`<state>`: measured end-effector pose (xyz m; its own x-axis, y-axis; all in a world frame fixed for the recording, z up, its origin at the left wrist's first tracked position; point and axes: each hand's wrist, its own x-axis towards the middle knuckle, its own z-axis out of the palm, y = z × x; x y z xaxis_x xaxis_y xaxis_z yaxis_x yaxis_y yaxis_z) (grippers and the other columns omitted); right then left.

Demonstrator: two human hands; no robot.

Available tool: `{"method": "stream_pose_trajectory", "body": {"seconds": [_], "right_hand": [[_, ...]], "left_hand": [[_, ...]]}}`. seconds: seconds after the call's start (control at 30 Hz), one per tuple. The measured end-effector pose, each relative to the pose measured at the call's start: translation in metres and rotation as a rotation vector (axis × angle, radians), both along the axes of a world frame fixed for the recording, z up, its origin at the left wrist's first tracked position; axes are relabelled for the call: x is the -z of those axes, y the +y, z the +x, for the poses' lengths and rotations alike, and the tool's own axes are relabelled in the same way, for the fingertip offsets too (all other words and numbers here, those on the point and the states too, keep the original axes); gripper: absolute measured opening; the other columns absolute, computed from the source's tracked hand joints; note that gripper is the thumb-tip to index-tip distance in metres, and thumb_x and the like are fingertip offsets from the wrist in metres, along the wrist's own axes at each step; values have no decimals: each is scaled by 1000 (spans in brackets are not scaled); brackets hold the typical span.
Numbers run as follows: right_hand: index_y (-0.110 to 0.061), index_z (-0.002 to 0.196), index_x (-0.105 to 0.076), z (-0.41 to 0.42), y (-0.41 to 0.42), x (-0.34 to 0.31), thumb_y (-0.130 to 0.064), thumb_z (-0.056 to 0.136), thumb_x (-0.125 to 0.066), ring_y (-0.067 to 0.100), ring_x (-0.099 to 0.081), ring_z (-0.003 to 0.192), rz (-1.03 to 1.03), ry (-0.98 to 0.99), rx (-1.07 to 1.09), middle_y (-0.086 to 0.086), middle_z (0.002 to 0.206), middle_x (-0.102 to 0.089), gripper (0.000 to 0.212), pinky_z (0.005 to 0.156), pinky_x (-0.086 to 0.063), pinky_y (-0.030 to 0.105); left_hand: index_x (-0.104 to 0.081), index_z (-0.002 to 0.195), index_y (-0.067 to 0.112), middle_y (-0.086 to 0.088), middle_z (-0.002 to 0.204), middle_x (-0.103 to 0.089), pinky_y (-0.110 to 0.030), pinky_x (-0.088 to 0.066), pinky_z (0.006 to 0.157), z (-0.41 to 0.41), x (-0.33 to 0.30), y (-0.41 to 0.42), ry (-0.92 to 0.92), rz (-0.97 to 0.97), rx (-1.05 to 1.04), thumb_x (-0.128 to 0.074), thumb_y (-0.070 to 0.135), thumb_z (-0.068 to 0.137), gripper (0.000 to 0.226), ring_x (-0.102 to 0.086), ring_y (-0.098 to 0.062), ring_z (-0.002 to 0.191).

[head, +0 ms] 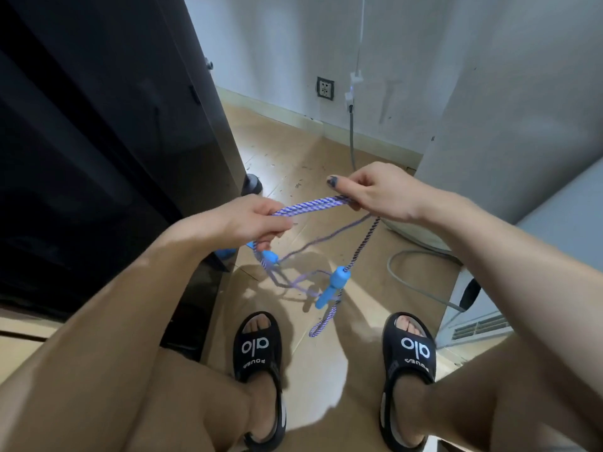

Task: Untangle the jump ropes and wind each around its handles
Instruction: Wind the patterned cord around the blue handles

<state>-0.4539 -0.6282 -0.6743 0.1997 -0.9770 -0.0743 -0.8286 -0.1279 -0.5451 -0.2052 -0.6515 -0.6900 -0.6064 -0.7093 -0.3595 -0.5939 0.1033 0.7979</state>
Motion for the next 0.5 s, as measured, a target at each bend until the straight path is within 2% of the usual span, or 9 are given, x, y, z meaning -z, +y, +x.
{"method": "stream_pose_trajectory", "body": {"seconds": [0.07,0.13,0.2,0.27,0.3,0.37,0.43,0.5], "right_hand": [[-8,61,-51,-5,0,1,-59,99,-41,19,-37,51,16,-8,29,3,54,-44,64,57,-35,30],[-7,62,-47,1,3,1,-58,99,-42,19,-43,53,10,-92,22,3,57,-46,63,59,-38,30],[-8,63,-48,14,5,0,-58,99,-41,22,-49,57,4,-160,-24,5,60,-51,62,62,-44,33],[-7,66,-55,27,8,0,-57,100,-39,30,-55,64,-3,-150,-75,10,64,-58,63,67,-49,37],[-6,69,-58,30,8,-1,-57,100,-38,32,-57,69,-9,-143,-87,16,69,-61,63,70,-50,38],[-6,67,-56,28,8,-2,-57,100,-37,33,-53,66,-16,-133,-82,21,70,-59,64,68,-49,37],[-11,59,-51,18,6,-3,-58,100,-38,23,-42,52,-10,-97,-68,13,57,-49,64,59,-40,34],[-12,56,-48,3,5,-3,-59,99,-40,17,-36,48,13,-35,-30,-1,49,-42,64,56,-34,30]], "left_hand": [[-58,70,4,-5,56,-59,-38,-51,78,10,8,-5,-207,-21,43,-60,25,98,35,-55,-17,57],[-63,84,2,-3,68,-69,-40,-53,82,9,11,-1,-290,-17,85,-67,31,87,29,-59,-17,67],[-65,102,15,3,81,-71,-35,-53,81,-3,6,9,-125,15,70,-74,30,88,23,-67,-11,79],[-63,111,18,-4,90,-71,-33,-55,86,-19,-5,17,99,52,39,-66,28,98,17,-69,-13,86],[-62,104,13,-7,85,-67,-36,-56,87,-26,-9,20,184,68,31,-58,25,103,13,-67,-15,82],[-54,82,13,-2,66,-49,-38,-52,74,-32,-16,22,261,85,9,-48,23,107,28,-50,-15,64],[-44,72,16,6,59,-34,-30,-41,61,-28,-18,18,256,99,-22,-47,23,108,37,-35,-12,55],[-42,68,14,5,55,-32,-27,-37,56,-13,-18,10,200,88,-62,-49,21,107,40,-31,-13,51]]}}
